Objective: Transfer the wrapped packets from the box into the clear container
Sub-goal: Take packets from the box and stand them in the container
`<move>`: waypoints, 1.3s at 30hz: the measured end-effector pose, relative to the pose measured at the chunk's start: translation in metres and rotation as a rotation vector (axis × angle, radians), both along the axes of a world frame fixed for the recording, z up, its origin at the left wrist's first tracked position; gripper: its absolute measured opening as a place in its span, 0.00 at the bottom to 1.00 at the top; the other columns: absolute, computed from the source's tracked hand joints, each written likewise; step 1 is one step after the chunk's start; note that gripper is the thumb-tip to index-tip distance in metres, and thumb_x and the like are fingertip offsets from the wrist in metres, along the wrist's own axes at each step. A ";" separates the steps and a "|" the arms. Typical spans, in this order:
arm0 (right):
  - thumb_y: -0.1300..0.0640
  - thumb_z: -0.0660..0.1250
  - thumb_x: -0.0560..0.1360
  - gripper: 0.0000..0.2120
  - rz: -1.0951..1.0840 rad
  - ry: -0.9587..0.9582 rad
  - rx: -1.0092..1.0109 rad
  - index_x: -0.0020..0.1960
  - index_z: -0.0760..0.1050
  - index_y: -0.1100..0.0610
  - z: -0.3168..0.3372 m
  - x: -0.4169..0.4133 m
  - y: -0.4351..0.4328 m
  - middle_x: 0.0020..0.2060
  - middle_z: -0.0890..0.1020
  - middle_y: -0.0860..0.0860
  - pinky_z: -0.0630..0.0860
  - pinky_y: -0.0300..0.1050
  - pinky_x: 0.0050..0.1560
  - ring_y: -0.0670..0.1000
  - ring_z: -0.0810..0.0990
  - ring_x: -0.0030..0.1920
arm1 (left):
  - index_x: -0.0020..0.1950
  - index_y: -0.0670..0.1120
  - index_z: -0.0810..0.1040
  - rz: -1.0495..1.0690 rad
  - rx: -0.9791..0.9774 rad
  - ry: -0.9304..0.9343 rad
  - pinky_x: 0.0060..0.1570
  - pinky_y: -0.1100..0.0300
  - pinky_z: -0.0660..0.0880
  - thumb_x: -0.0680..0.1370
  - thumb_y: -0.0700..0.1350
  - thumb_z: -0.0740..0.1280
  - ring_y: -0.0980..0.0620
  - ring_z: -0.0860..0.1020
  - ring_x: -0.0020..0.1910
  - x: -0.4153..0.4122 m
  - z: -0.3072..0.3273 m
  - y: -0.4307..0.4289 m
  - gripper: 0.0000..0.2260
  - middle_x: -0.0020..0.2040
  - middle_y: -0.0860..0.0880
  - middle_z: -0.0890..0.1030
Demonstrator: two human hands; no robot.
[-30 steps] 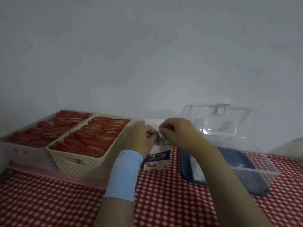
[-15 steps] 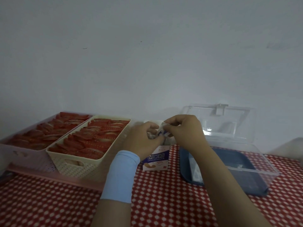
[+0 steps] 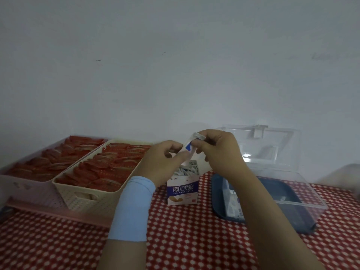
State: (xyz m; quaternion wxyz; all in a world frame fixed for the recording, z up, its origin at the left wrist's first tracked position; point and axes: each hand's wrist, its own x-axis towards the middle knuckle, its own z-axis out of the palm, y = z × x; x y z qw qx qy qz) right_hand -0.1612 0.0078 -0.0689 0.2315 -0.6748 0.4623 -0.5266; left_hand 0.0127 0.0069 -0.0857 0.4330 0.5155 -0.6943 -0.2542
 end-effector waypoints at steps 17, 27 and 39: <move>0.52 0.79 0.70 0.35 0.299 0.154 0.118 0.71 0.67 0.41 0.006 -0.004 0.015 0.65 0.75 0.36 0.77 0.40 0.59 0.36 0.76 0.62 | 0.45 0.47 0.88 -0.376 0.435 0.843 0.45 0.47 0.83 0.71 0.47 0.70 0.45 0.84 0.44 0.000 0.005 0.019 0.08 0.49 0.40 0.85; 0.53 0.84 0.63 0.50 0.350 0.314 0.082 0.73 0.56 0.32 0.004 0.010 0.022 0.67 0.71 0.36 0.82 0.46 0.57 0.41 0.79 0.58 | 0.50 0.45 0.86 -0.485 0.493 0.880 0.37 0.57 0.81 0.79 0.44 0.64 0.47 0.84 0.45 -0.001 0.001 0.021 0.11 0.50 0.41 0.85; 0.59 0.64 0.82 0.20 0.383 0.033 0.211 0.74 0.71 0.52 0.012 -0.004 0.022 0.55 0.83 0.47 0.77 0.38 0.53 0.38 0.81 0.49 | 0.56 0.40 0.81 -0.538 0.487 0.785 0.37 0.52 0.83 0.75 0.42 0.66 0.42 0.85 0.40 0.006 -0.005 0.021 0.12 0.49 0.39 0.84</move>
